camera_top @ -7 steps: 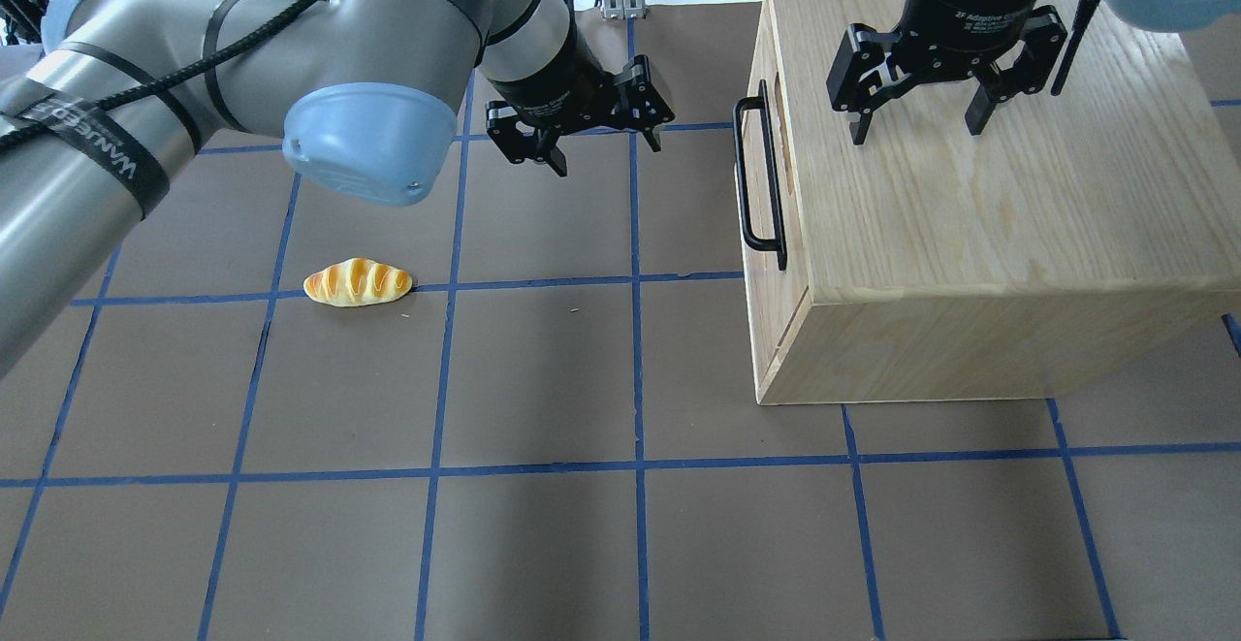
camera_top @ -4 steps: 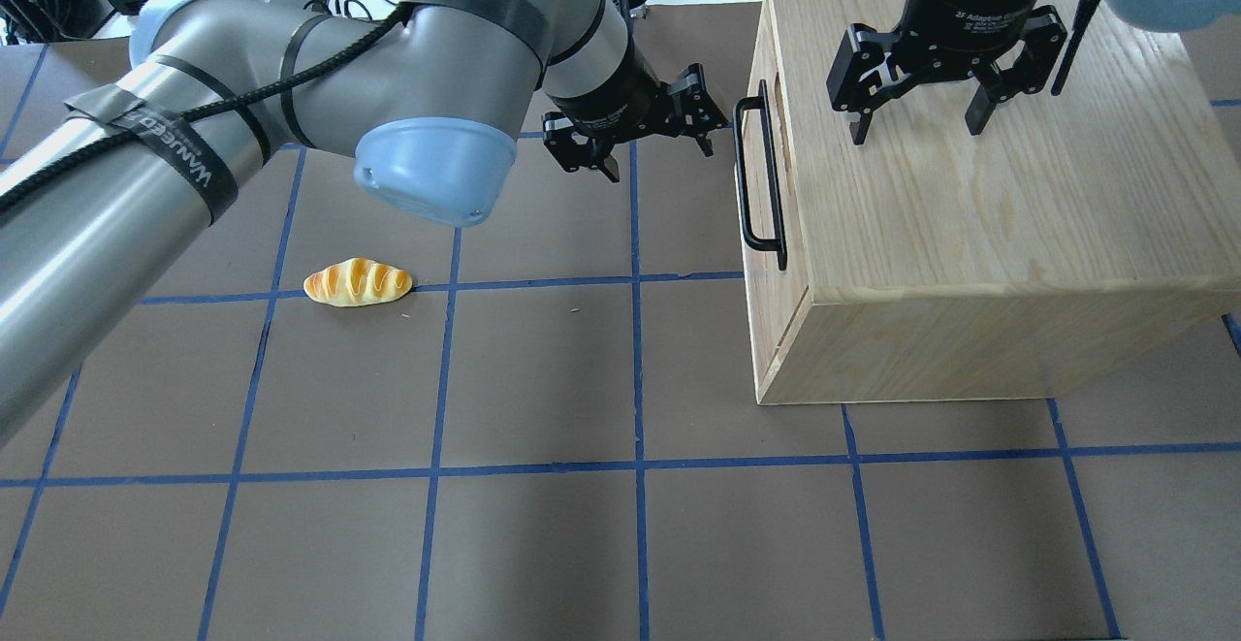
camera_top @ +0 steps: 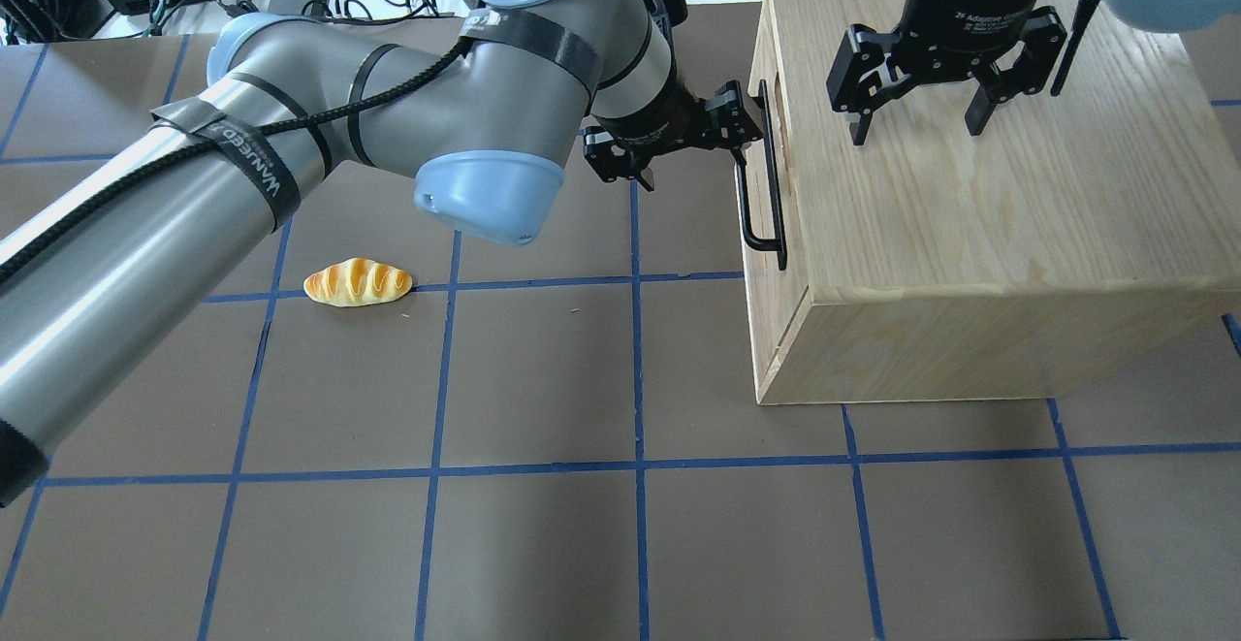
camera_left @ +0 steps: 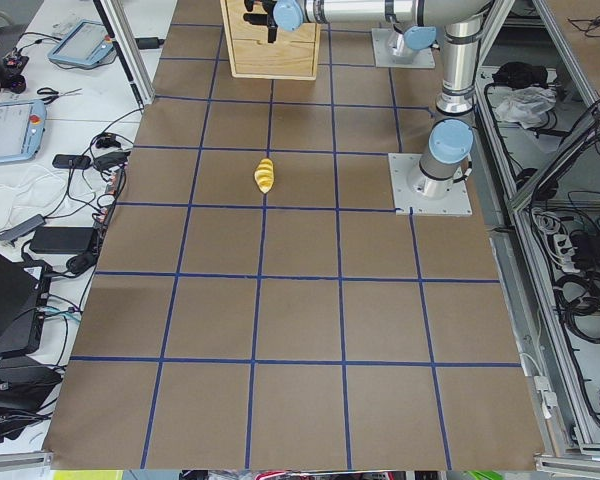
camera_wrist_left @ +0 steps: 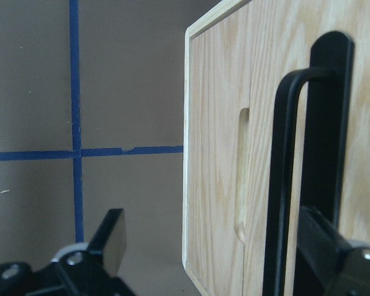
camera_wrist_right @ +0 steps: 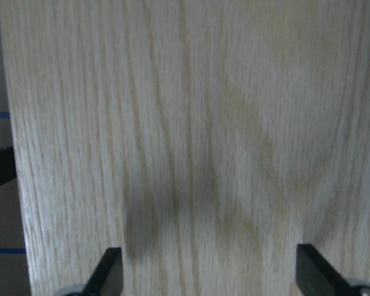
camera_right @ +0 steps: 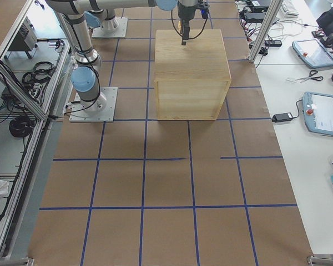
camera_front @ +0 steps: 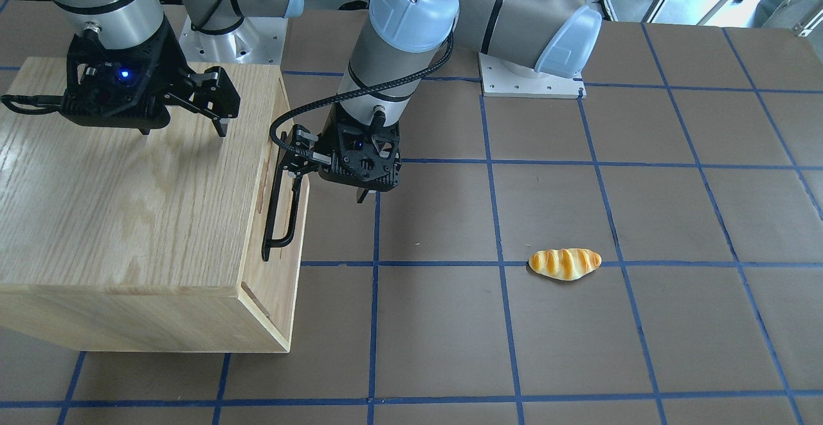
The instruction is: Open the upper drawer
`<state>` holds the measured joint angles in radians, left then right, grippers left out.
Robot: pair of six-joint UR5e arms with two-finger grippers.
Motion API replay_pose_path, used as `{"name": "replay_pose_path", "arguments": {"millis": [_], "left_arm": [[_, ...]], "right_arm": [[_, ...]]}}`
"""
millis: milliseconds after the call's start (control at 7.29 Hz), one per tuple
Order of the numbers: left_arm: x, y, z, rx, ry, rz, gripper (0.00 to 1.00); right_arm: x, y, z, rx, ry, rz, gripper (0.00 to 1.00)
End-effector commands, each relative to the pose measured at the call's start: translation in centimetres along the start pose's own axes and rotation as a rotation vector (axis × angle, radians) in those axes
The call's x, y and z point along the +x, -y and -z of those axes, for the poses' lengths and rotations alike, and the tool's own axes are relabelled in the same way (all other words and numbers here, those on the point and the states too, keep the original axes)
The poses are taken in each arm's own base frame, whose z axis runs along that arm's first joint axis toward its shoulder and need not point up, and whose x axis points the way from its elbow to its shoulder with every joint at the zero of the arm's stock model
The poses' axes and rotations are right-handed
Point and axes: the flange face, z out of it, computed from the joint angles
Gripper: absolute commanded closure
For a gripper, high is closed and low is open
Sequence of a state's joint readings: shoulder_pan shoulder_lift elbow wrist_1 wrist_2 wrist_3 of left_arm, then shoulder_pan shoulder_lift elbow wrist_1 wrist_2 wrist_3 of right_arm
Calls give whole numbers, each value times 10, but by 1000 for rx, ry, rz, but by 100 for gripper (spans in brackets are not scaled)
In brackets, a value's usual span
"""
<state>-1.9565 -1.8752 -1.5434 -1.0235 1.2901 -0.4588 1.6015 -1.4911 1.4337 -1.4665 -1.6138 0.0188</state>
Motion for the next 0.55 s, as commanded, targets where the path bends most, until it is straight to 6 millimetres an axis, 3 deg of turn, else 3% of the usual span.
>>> {"name": "replay_pose_path", "arguments": {"millis": [0,411], "left_arm": [[2,-3,-5,-8,2,-8,0],[2,-3,-10,-21,-7,-7,0]], "right_arm": [[0,0,0,1,0,-1,0],[0,0,0,1,0,-1,0]]}}
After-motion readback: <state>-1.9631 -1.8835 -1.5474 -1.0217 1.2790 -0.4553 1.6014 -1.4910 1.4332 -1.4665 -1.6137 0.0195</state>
